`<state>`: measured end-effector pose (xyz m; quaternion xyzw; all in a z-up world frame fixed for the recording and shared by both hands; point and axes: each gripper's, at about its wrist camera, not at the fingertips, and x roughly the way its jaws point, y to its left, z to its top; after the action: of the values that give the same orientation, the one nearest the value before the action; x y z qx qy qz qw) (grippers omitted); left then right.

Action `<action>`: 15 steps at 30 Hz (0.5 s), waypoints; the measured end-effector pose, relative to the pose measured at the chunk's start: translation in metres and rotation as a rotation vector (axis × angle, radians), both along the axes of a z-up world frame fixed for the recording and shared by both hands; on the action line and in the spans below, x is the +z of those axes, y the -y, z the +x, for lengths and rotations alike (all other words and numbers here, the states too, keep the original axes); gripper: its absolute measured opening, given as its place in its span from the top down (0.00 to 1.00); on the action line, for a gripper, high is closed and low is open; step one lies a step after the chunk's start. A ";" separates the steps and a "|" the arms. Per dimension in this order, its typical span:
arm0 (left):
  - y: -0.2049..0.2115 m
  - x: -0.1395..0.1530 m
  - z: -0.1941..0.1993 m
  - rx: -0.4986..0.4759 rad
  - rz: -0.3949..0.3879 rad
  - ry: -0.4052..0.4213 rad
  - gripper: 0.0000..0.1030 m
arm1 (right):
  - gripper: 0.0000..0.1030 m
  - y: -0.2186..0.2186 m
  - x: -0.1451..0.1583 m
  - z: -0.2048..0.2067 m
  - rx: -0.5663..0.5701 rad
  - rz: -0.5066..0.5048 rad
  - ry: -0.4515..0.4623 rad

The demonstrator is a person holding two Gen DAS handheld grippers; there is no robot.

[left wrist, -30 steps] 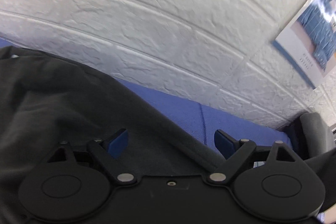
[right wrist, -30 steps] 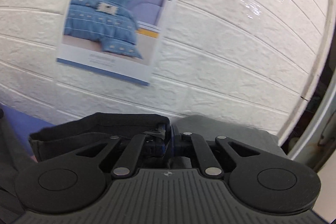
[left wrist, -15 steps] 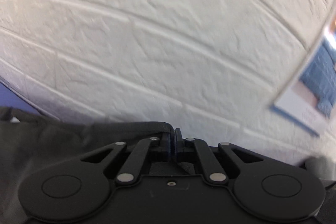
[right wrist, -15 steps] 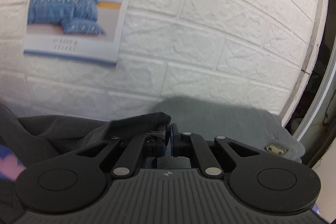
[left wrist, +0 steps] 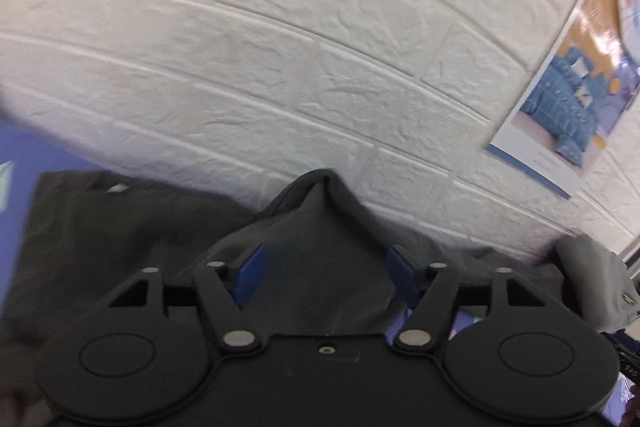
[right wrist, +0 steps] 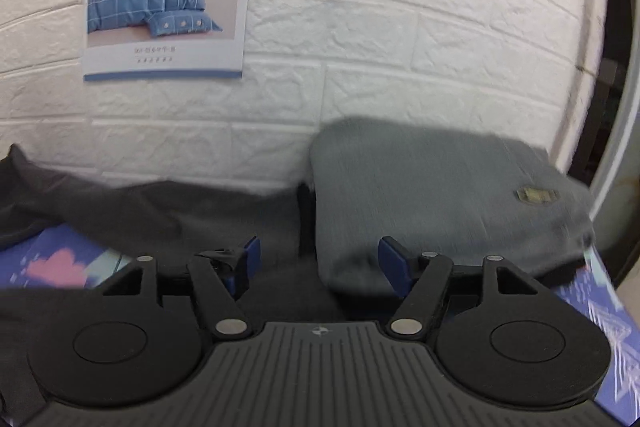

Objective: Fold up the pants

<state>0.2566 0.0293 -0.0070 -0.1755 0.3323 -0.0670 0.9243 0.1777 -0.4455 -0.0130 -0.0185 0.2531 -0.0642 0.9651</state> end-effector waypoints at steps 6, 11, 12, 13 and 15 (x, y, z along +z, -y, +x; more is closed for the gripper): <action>-0.074 0.000 -0.114 0.174 -0.029 -0.031 0.00 | 0.00 0.004 -0.041 -0.038 -0.010 0.089 -0.090; -0.132 -0.026 -0.178 0.402 -0.070 -0.113 0.00 | 0.00 -0.008 -0.061 -0.042 0.012 0.145 -0.116; -0.138 -0.034 -0.184 0.434 -0.083 -0.130 0.00 | 0.00 -0.011 -0.063 -0.039 0.013 0.150 -0.116; -0.146 -0.042 -0.191 0.454 -0.109 -0.149 0.00 | 0.00 -0.014 -0.065 -0.037 0.016 0.159 -0.113; -0.156 -0.058 -0.193 0.476 -0.190 -0.157 0.00 | 0.00 -0.018 -0.068 -0.033 0.022 0.189 -0.113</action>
<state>0.0638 0.1852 -0.0652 -0.3391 0.3447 0.1352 0.8648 0.1444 -0.4276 -0.0810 0.0663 0.3119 -0.0284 0.9474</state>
